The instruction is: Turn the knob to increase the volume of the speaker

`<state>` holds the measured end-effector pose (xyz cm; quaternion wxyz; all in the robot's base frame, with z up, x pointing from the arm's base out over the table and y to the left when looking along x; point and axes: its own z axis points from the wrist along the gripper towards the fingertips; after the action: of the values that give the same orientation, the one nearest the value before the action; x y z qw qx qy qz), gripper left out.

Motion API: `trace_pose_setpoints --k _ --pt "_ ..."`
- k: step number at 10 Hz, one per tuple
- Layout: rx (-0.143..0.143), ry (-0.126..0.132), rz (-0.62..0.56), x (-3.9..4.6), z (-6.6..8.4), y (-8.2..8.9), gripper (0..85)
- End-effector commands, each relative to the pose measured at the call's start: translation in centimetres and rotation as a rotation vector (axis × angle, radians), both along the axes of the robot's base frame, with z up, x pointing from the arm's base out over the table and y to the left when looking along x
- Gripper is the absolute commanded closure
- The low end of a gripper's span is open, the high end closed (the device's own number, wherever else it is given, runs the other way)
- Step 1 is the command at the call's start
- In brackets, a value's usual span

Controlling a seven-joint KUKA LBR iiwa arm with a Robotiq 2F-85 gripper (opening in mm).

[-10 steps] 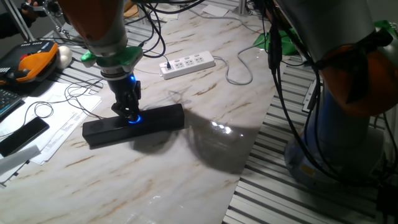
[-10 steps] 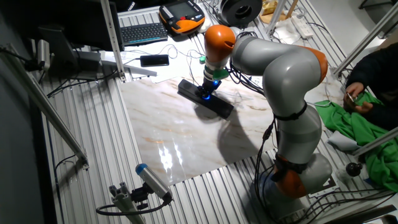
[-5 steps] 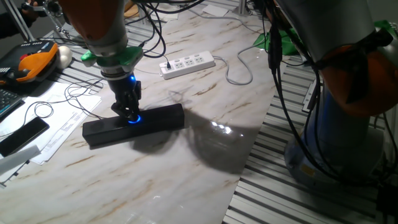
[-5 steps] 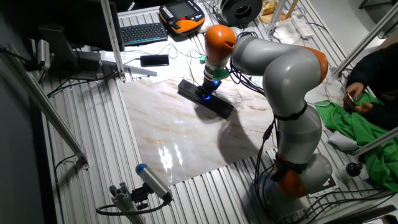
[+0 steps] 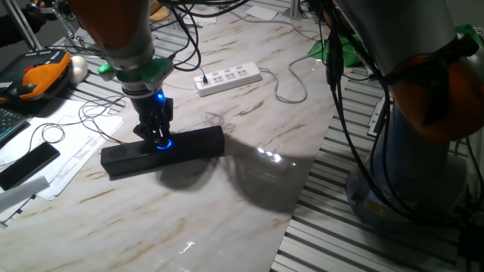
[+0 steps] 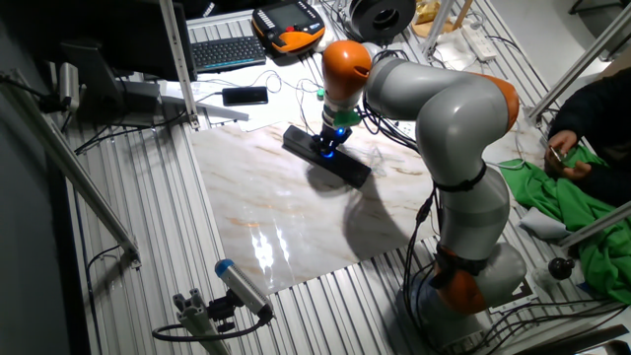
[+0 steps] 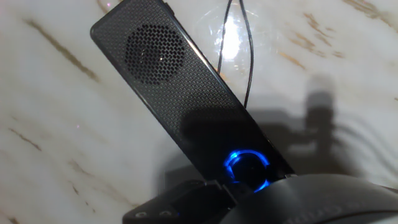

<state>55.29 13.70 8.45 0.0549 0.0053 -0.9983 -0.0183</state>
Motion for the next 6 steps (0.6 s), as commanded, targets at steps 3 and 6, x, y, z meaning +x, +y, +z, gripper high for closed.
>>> trace_pose_setpoints --k 3,6 --pt "-0.015 -0.002 -0.083 -0.03 0.06 -0.01 68.0" --pt "-0.001 0.005 -0.177 -0.08 0.10 0.00 68.0"
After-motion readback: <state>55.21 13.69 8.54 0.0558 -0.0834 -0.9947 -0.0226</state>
